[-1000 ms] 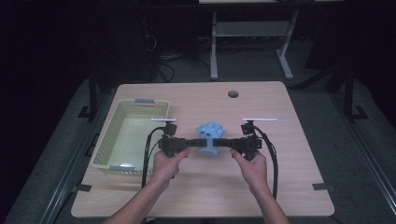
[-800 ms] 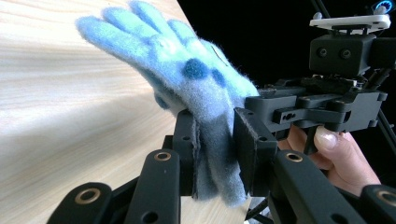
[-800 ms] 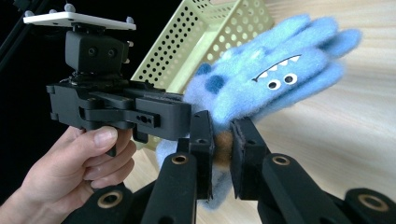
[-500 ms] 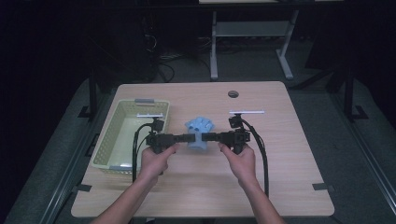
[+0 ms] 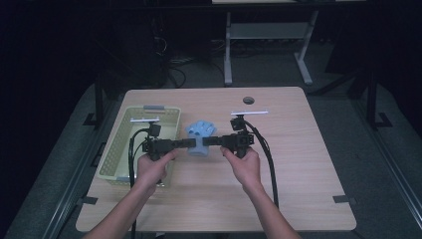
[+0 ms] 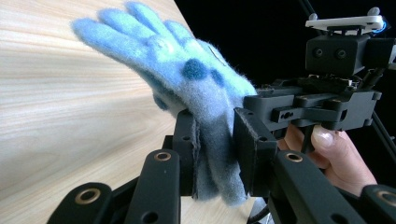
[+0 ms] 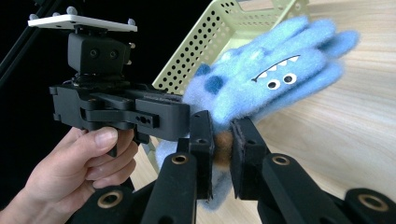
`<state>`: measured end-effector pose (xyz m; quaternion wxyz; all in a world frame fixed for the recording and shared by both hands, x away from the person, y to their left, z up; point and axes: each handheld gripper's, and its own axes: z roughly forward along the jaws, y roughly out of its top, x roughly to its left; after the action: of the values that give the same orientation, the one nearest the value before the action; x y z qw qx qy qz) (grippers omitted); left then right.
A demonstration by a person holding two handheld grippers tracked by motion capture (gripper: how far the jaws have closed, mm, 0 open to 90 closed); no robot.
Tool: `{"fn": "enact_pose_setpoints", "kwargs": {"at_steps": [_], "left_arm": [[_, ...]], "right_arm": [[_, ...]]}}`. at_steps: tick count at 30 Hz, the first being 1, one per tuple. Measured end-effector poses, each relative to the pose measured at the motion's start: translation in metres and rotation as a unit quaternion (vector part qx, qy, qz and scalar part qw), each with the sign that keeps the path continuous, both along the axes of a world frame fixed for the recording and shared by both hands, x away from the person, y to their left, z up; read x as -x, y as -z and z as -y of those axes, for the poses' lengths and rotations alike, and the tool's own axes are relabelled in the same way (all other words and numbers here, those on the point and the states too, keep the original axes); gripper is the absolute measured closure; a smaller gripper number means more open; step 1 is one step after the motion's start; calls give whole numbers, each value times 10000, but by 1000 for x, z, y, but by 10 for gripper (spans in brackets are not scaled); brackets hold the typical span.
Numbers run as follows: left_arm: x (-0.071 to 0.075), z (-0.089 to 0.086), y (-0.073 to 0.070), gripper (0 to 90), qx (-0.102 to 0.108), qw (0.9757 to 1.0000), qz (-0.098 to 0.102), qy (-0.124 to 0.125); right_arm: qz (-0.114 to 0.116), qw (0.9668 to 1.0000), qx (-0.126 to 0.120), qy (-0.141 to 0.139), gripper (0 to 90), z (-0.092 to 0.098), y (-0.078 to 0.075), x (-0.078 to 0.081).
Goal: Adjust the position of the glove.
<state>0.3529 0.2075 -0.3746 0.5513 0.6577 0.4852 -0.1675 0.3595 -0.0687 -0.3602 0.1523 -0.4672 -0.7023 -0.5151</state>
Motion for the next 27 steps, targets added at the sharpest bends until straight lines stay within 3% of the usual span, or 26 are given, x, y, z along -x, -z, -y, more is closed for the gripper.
{"fn": "enact_pose_setpoints", "kwargs": {"at_steps": [27], "left_arm": [[-2,-56,-14,706,38,9994,85,-323]], "right_arm": [[83,9993,26,-372,804,-56,-17,-22]]}}
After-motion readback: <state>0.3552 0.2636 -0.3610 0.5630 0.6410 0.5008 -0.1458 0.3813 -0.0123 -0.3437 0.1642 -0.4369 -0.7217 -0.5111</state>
